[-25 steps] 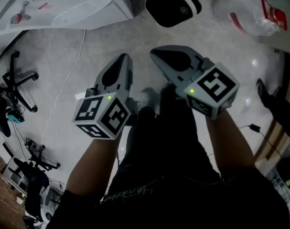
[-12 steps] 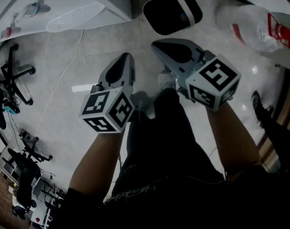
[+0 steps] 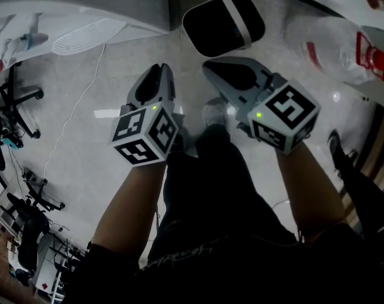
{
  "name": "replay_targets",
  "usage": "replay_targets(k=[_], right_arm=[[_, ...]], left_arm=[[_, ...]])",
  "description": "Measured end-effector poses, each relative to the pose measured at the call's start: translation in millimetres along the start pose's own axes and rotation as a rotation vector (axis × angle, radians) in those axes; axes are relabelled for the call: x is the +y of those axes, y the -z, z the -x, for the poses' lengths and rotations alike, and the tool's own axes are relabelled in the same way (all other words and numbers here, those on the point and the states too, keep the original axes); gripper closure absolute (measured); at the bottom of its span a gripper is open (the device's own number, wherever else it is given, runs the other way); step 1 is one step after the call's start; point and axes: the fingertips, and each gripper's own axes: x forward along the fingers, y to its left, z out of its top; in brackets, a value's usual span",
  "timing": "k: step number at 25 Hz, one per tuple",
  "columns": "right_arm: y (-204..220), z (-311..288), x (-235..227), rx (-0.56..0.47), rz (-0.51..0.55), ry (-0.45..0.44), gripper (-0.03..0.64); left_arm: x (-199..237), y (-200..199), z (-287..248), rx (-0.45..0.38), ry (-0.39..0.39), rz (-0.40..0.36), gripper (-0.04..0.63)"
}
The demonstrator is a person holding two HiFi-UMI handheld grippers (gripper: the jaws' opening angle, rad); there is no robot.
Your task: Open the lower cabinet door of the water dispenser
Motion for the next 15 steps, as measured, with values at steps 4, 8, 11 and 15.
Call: replay_targets(k=[4, 8, 11, 15], right_arm=[[5.3, -3.6, -15.1, 0.015, -0.013, -0.008, 0.603], [12.4, 0.1, -30.5, 0.038, -0.027, -0.007, 0.603], [13.2, 1.0, -39.5, 0.046, -0.033, 0.001, 0.603], [13.4, 4.7, -48.9, 0.061, -0.032, 0.009, 0.603]], left_arm=[[7.3, -7.0, -18.4, -0.015, -0.031, -0.018, 0.495], [17.0, -10.5, -37.9, -0.014, -0.071, -0.008, 0.468], [27.0, -15.0, -51.6, -0.015, -0.108, 0.001, 0.446], [28.8, -20.3, -67.4, -0.016, -0.137, 0.006, 0.422]])
